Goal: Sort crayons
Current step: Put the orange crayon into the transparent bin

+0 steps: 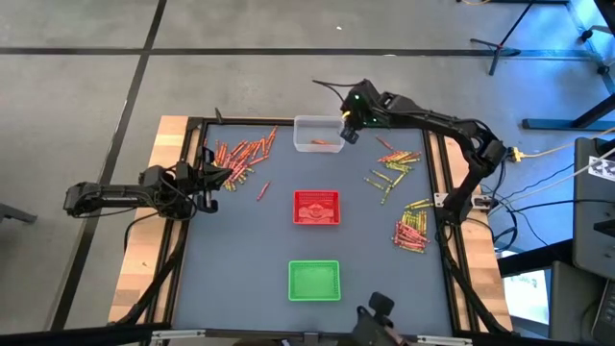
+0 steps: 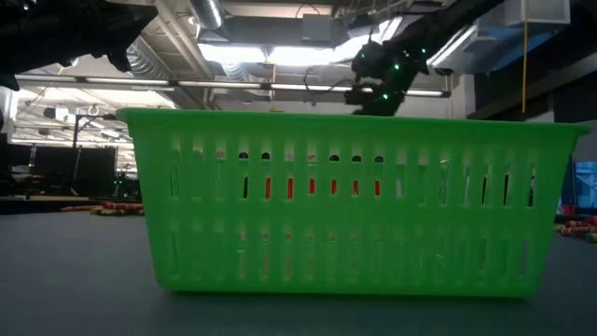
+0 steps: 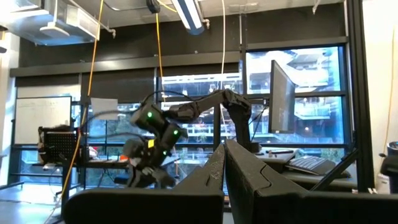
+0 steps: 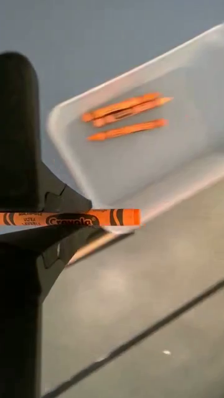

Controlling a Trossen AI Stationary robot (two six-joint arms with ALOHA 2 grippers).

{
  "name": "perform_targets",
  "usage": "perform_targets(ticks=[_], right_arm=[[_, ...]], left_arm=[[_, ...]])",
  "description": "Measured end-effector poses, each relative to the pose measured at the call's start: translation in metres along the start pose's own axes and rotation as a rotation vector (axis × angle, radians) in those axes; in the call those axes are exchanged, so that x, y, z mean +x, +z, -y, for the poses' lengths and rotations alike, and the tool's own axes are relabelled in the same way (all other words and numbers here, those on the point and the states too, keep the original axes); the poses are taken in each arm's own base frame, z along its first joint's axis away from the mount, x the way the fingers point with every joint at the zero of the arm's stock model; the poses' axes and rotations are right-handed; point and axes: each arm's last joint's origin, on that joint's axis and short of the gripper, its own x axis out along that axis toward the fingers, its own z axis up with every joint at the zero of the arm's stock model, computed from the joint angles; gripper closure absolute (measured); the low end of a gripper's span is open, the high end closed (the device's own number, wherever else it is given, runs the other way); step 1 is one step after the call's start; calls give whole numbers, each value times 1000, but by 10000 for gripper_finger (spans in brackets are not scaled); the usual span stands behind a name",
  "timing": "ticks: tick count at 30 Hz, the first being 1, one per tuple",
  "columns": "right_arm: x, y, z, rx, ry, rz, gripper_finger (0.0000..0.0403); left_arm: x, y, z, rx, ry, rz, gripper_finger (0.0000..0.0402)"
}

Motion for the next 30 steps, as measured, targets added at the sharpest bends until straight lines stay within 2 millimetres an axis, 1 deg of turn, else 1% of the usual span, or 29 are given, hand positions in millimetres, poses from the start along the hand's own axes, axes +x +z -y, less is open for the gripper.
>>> perform_targets(ticks=[6, 10, 13, 20, 23, 27, 30], right_arm=[[-3, 20, -13, -24, 57, 173, 388], [5, 28, -22, -34, 110, 243, 388], [20, 26, -27, -39, 134, 234, 388], [56, 16, -38, -47, 175, 152, 388], [66, 11, -40, -47, 182, 125, 388], [75, 7, -42, -46, 188, 101, 386], [79, 6, -43, -26, 191, 90, 367]], left_arm=[[0, 0, 0, 0, 0, 0, 401], [0, 0, 0, 0, 0, 0, 401], [0, 0, 0, 0, 0, 0, 401], [0, 0, 0, 0, 4, 0, 401], [0, 0, 0, 1, 4, 0, 401], [0, 0, 0, 1, 4, 0, 401], [0, 0, 0, 1, 4, 0, 401]])
